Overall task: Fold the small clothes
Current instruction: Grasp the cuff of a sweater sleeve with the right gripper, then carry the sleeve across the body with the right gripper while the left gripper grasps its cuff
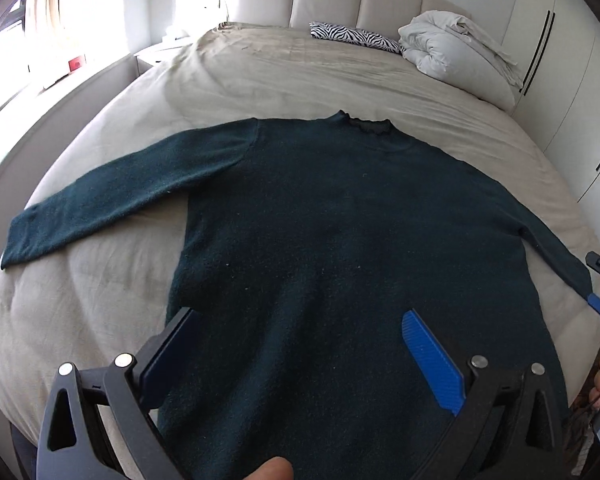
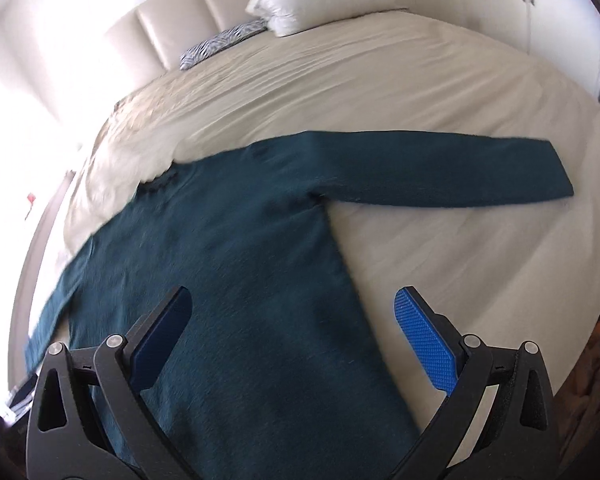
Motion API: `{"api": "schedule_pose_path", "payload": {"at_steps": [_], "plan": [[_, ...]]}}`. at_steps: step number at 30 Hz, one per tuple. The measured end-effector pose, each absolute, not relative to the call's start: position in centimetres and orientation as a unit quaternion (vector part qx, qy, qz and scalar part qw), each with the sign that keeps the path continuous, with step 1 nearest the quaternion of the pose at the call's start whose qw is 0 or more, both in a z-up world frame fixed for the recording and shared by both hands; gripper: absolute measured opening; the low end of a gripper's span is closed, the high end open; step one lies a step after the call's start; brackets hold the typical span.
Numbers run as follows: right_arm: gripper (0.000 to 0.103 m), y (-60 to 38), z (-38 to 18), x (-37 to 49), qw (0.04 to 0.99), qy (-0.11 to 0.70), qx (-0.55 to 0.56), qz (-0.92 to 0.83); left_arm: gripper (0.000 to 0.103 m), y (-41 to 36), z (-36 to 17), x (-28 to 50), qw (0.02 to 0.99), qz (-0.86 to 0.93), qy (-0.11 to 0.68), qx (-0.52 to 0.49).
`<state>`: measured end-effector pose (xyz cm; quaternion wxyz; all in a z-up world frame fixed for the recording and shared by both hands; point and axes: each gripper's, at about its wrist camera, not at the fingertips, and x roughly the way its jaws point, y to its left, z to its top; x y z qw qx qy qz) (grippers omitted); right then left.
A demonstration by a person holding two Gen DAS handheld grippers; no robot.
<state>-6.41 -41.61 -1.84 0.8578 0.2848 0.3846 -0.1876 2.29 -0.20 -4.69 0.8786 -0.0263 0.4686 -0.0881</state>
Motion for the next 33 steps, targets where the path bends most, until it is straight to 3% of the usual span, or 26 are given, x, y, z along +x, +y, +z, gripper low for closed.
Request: {"api": "schedule_pose_path", "payload": {"at_steps": [4, 6, 15, 19, 22, 27, 33], "plan": [[0.100, -52.3, -5.0, -10.8, 0.806, 0.338, 0.418, -0.249, 0.103, -1.0, -5.4, 3.3, 0.869, -0.099, 0.484, -0.033], [0.092, -56.5, -6.6, -12.6, 0.783, 0.316, 0.468, -0.260, 0.103, -1.5, -5.7, 3.8, 0.865, -0.107, 0.489, -0.038], [0.073, -66.9, -11.0, -14.4, 0.743, 0.274, 0.550, -0.265, 0.103, -4.3, -6.5, 5.3, 0.852, -0.170, 0.494, -0.029], [0.066, -70.3, -12.2, -13.9, 0.747, 0.259, 0.546, -0.275, 0.103, -3.9, -6.9, 6.2, 0.852, -0.142, 0.503, -0.035], [0.052, -72.6, -12.4, -13.1, 0.751, 0.258, 0.535, -0.288, 0.103, -3.1, -7.4, 6.9, 0.847, -0.149, 0.507, -0.055], [0.015, -74.6, -11.6, -10.5, 0.765, 0.276, 0.501, -0.297, 0.099, -3.0, -8.8, 8.3, 0.823, -0.176, 0.533, -0.088], [0.010, -69.8, -6.0, -2.6, 0.821, 0.301, 0.419, -0.246, 0.096, -3.1, -8.9, 9.6, 0.810, -0.209, 0.532, -0.132]]}}
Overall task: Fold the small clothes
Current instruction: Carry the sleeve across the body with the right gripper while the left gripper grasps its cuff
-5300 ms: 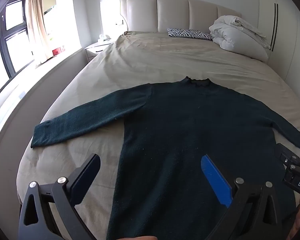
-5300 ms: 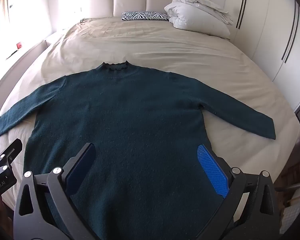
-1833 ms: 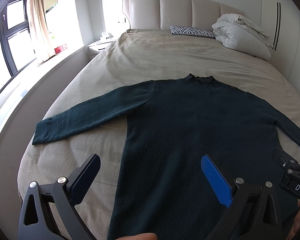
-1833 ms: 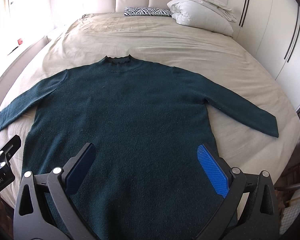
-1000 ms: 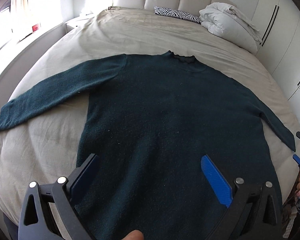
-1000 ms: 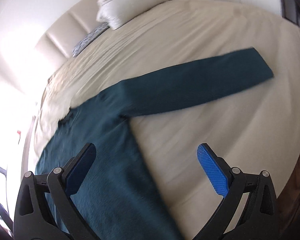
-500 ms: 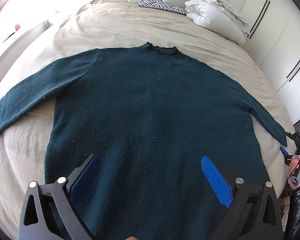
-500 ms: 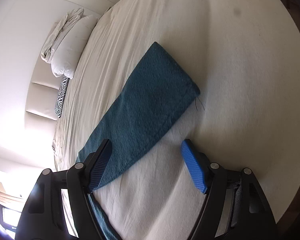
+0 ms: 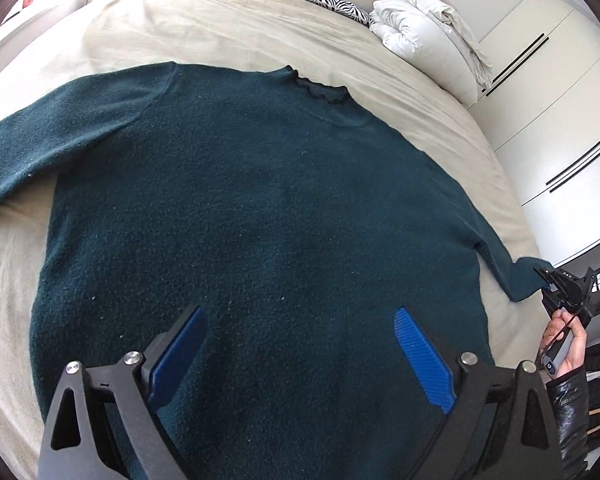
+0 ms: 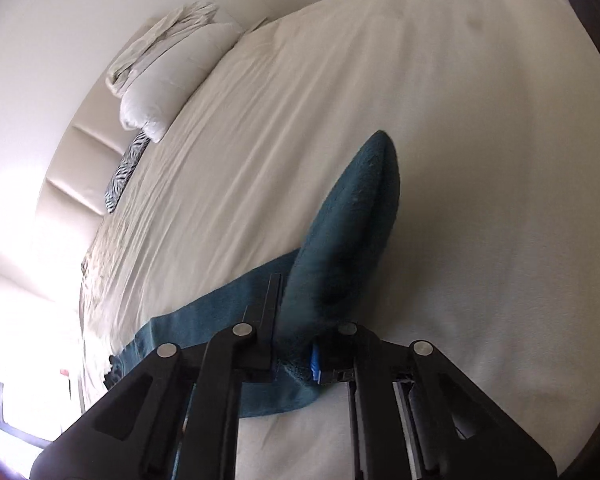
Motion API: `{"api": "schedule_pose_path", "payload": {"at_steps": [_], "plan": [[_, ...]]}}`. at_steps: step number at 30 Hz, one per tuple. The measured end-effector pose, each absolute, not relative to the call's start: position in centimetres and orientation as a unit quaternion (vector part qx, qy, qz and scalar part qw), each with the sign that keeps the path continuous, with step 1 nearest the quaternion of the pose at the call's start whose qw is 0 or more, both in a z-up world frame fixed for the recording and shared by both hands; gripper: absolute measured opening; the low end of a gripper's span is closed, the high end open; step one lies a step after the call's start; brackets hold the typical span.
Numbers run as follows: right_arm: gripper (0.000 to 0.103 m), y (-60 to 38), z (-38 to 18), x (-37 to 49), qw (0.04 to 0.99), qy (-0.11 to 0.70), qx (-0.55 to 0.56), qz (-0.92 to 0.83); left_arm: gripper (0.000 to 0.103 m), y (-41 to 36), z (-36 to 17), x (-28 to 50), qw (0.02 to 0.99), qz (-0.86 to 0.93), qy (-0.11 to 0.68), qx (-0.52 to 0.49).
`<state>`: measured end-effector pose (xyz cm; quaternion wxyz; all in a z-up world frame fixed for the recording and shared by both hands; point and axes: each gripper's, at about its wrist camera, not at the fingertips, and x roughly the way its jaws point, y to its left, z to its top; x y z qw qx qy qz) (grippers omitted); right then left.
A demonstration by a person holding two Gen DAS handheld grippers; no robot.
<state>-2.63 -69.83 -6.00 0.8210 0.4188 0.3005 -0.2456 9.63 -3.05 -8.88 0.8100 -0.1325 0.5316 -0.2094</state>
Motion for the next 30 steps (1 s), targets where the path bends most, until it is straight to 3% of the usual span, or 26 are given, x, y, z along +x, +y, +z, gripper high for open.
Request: {"api": "schedule_pose_path", "payload": {"at_steps": [8, 17, 19, 21, 23, 28, 30], "plan": [[0.010, -52.8, -1.6, 11.2, 0.890, 0.364, 0.265, -0.073, 0.094, -2.5, -8.2, 12.2, 0.784, -0.261, 0.515, -0.230], [0.012, -38.7, -8.0, 16.9, 0.862, 0.472, 0.183, -0.001, 0.093, -4.8, -9.5, 15.1, 0.726, -0.305, 0.532, -0.312], [0.021, -37.5, -10.0, 15.6, 0.851, 0.487, 0.197, 0.005, 0.093, -5.8, -10.2, 15.6, 0.708, -0.311, 0.545, -0.324], [0.040, -37.1, -11.1, 12.8, 0.845, 0.484, 0.227, 0.019, 0.093, -7.0, -10.8, 15.9, 0.692, -0.320, 0.556, -0.331], [0.050, -37.0, -11.2, 11.2, 0.846, 0.474, 0.243, 0.020, 0.094, -8.2, -11.6, 16.1, 0.680, -0.322, 0.567, -0.336], [0.051, -37.6, -11.4, 8.2, 0.837, 0.471, 0.277, 0.030, 0.092, -11.3, -13.6, 16.7, 0.656, -0.325, 0.589, -0.342], [0.051, -38.8, -11.5, 7.3, 0.829, 0.462, 0.314, 0.033, 0.084, -12.3, -13.7, 17.0, 0.660, -0.326, 0.589, -0.334]]}}
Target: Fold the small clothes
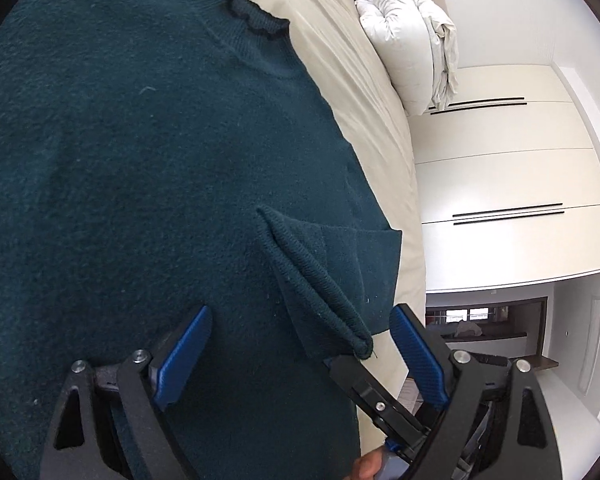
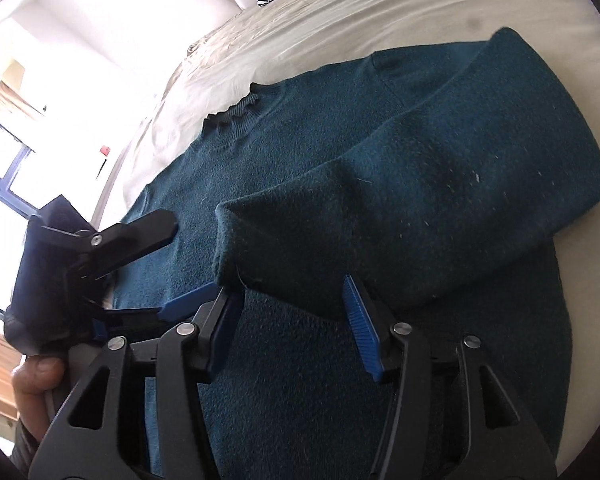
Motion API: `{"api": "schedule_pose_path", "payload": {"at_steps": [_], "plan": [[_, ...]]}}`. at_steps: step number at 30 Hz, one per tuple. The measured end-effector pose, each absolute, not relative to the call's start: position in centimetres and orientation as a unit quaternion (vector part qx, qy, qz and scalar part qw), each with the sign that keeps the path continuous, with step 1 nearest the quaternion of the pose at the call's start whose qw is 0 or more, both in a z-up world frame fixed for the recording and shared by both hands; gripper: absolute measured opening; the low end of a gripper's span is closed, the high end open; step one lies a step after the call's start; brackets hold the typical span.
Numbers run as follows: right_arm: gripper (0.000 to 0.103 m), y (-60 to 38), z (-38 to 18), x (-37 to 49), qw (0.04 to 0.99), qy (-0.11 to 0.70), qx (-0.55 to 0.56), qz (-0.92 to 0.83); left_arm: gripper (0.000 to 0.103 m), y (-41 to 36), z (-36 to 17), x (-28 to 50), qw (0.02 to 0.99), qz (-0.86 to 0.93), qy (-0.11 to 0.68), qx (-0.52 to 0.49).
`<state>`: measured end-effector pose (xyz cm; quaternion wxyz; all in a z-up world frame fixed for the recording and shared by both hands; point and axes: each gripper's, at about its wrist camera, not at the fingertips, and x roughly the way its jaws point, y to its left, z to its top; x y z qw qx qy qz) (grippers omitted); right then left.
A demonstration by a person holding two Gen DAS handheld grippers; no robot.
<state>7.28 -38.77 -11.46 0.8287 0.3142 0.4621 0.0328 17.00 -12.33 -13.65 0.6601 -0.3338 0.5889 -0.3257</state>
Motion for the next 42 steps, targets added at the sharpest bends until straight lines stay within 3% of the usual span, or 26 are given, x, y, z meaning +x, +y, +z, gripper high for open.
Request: {"api": "schedule_pose_path", "payload": {"at_steps": [1, 3, 4, 6, 16, 27, 37, 42], "plan": [[0.051, -39.6, -11.6, 6.8, 0.823, 0.456, 0.336, 0.032, 0.078, -12.9, -13.7, 17.2, 0.661, -0.327, 0.590, -0.328], [0.051, -41.7, -11.8, 5.4, 0.815, 0.437, 0.379, 0.027, 0.058, -14.0, -13.8, 17.3, 0.663, -0.328, 0.595, -0.314], [0.051, -42.3, -11.7, 4.9, 0.813, 0.427, 0.395, 0.022, 0.036, -14.4, -13.8, 17.6, 0.669, -0.325, 0.597, -0.301], [0.051, -43.9, -11.7, 3.5, 0.807, 0.412, 0.423, 0.018, 0.007, -15.0, -13.6, 17.7, 0.680, -0.321, 0.600, -0.274], [0.052, -50.3, -11.0, 1.5, 0.779, 0.357, 0.516, 0.007, 0.008, -8.7, -7.2, 19.3, 0.762, -0.311, 0.520, -0.226], [0.052, -53.8, -11.8, 3.7, 0.739, 0.334, 0.585, -0.008, 0.008, -1.4, -8.8, 22.1, 0.785, -0.247, 0.514, -0.243], [0.052, -57.2, -8.4, 11.0, 0.802, 0.384, 0.453, -0.058, 0.008, -0.7, -11.0, 22.6, 0.788, -0.230, 0.523, -0.229], [0.042, -58.2, -9.5, 16.7, 0.805, 0.429, 0.407, -0.057, 0.008, -0.2, -11.2, 22.6, 0.793, -0.232, 0.519, -0.221]]}}
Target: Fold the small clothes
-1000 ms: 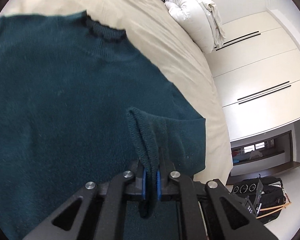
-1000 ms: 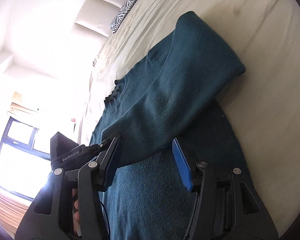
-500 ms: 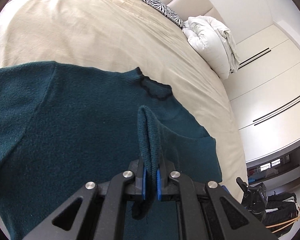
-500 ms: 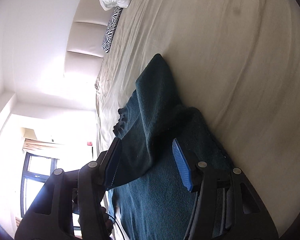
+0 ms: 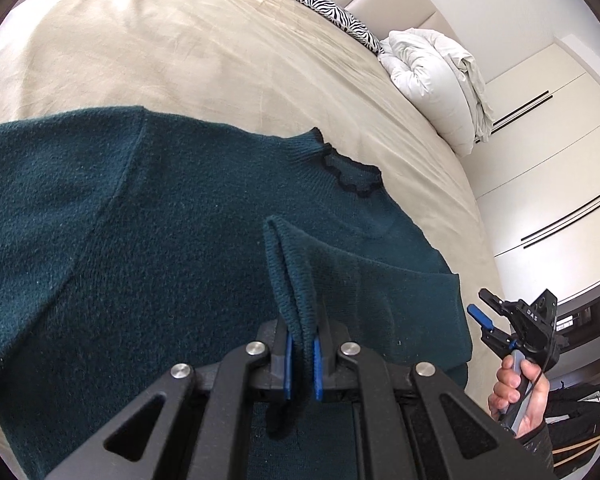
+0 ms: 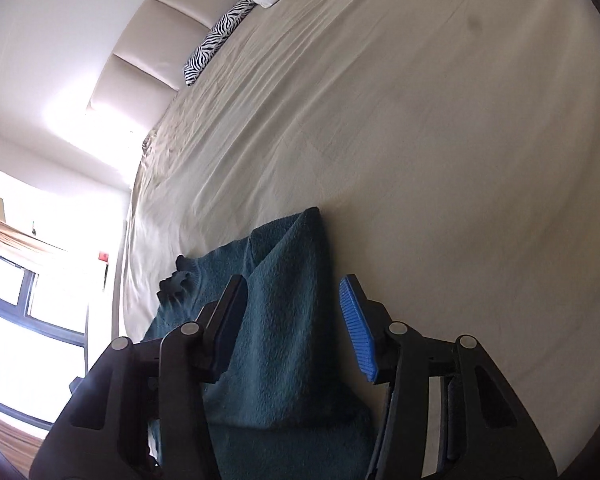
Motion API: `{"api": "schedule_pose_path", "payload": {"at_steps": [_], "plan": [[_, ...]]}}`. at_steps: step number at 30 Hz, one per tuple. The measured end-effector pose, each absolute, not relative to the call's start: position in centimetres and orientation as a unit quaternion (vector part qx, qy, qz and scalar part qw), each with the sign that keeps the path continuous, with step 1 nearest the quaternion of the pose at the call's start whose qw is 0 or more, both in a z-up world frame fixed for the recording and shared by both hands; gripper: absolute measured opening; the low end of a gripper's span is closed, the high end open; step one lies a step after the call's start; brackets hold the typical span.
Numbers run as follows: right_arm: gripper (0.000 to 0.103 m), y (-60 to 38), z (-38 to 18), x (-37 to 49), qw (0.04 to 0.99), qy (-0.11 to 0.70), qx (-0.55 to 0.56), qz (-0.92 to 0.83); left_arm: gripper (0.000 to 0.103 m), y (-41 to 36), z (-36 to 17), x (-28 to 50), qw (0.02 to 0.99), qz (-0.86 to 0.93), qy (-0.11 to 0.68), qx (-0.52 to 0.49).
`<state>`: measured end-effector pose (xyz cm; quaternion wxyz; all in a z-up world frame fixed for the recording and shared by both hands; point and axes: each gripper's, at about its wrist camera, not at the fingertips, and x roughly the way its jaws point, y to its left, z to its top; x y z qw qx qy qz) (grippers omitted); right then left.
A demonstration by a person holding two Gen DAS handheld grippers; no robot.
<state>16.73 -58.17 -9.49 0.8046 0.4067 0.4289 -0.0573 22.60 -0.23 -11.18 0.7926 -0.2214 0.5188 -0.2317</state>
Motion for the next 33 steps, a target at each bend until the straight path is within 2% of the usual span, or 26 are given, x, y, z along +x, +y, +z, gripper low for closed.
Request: {"api": "schedule_pose_path", "payload": {"at_steps": [1, 3, 4, 6, 9, 21, 24, 28, 33], "plan": [[0.041, -58.1, -9.8, 17.6, 0.804, 0.437, 0.399, -0.056, 0.008, -0.4, -11.1, 22.7, 0.793, -0.232, 0.519, -0.219], [0.032, -57.9, -10.6, 19.1, 0.804, 0.457, 0.377, -0.059, 0.008, -0.2, -11.4, 22.9, 0.792, -0.229, 0.521, -0.218], [0.030, -57.8, -11.1, 19.7, 0.803, 0.465, 0.366, -0.064, 0.008, -0.2, -11.5, 23.0, 0.792, -0.229, 0.522, -0.217], [0.015, -57.8, -11.9, 20.3, 0.805, 0.471, 0.353, -0.075, 0.008, -0.2, -11.8, 23.2, 0.792, -0.228, 0.524, -0.214], [0.007, -58.1, -12.5, 20.2, 0.807, 0.462, 0.358, -0.084, 0.008, -0.2, -12.3, 23.4, 0.793, -0.229, 0.524, -0.213], [0.005, -58.6, -14.0, 20.5, 0.828, 0.436, 0.337, -0.099, 0.009, -0.9, -12.9, 23.5, 0.808, -0.233, 0.506, -0.193], [0.006, -58.5, -12.3, 19.7, 0.829, 0.443, 0.324, -0.108, 0.011, -0.9, -12.8, 23.5, 0.812, -0.232, 0.500, -0.191], [0.009, -56.5, -8.8, 16.8, 0.850, 0.405, 0.331, -0.069, 0.012, -1.2, -13.0, 23.7, 0.815, -0.231, 0.497, -0.187], [0.009, -54.0, -11.6, 16.1, 0.820, 0.463, 0.333, -0.034, 0.013, -1.2, -13.0, 23.8, 0.815, -0.232, 0.498, -0.186]]}}
